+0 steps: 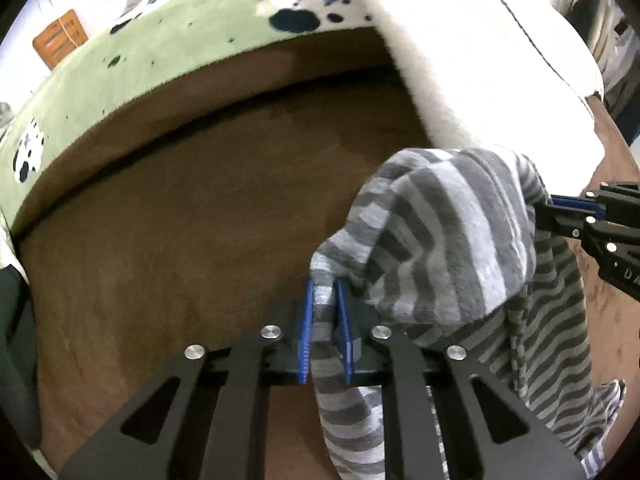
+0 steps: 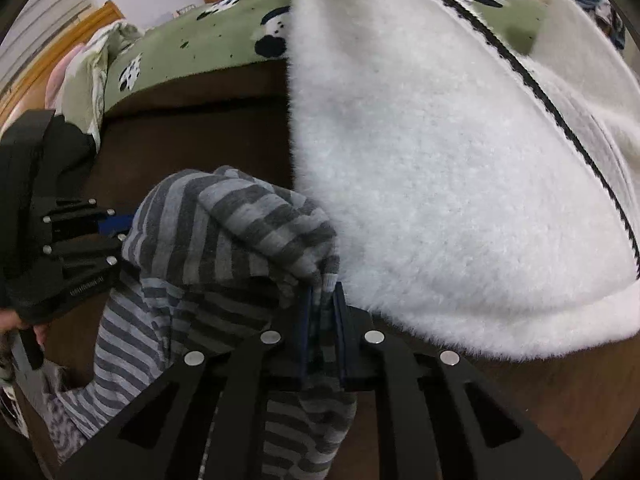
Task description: Fold large clothes
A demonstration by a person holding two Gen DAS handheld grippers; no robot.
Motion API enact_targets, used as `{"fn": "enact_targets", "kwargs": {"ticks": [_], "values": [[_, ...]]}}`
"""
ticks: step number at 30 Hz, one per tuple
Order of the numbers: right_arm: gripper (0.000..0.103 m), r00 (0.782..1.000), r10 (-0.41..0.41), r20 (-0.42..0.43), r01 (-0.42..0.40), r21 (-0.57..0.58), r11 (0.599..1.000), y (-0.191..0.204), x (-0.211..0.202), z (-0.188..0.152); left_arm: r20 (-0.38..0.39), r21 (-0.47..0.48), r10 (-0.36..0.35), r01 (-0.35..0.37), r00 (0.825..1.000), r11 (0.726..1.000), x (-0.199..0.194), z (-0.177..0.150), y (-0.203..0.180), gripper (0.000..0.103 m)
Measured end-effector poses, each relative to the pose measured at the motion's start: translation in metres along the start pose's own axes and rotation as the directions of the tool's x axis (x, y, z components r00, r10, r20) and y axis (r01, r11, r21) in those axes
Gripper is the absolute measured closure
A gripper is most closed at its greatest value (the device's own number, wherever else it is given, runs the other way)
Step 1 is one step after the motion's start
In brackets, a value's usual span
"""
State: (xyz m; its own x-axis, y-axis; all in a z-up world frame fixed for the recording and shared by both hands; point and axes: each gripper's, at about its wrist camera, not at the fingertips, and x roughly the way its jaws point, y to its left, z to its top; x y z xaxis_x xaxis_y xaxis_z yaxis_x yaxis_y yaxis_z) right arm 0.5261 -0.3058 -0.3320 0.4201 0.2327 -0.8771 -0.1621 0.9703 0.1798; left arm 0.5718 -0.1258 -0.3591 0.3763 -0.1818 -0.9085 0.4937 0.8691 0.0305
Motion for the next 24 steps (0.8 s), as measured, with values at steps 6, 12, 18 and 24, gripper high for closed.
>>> {"fn": "enact_targets", "kwargs": {"ticks": [6,12,18,24], "values": [[0.093,0.997,0.035,0.072,-0.035,-0.002,0.999,0.001,-0.035,-0.009,0.074,-0.047,-0.040,0.044,0.996,0.998,-0.026,-0.010,0.011,0.093],[0.093,0.986,0.075,0.150,-0.069,-0.044,0.997,0.016,-0.085,-0.023,0.149,-0.039,-0.041,0.047,0.988,0.998,-0.065,-0.026,0.018,0.094],[0.093,0.967,0.120,0.223,-0.110,-0.059,0.992,0.031,-0.144,-0.060,0.251,-0.045,-0.037,0.050,0.967,0.998,-0.125,-0.067,0.007,0.094],[0.093,0.959,0.126,0.253,-0.104,-0.099,0.990,0.065,-0.194,-0.105,0.326,-0.050,-0.009,0.027,0.945,0.998,-0.179,-0.123,-0.018,0.094]]}}
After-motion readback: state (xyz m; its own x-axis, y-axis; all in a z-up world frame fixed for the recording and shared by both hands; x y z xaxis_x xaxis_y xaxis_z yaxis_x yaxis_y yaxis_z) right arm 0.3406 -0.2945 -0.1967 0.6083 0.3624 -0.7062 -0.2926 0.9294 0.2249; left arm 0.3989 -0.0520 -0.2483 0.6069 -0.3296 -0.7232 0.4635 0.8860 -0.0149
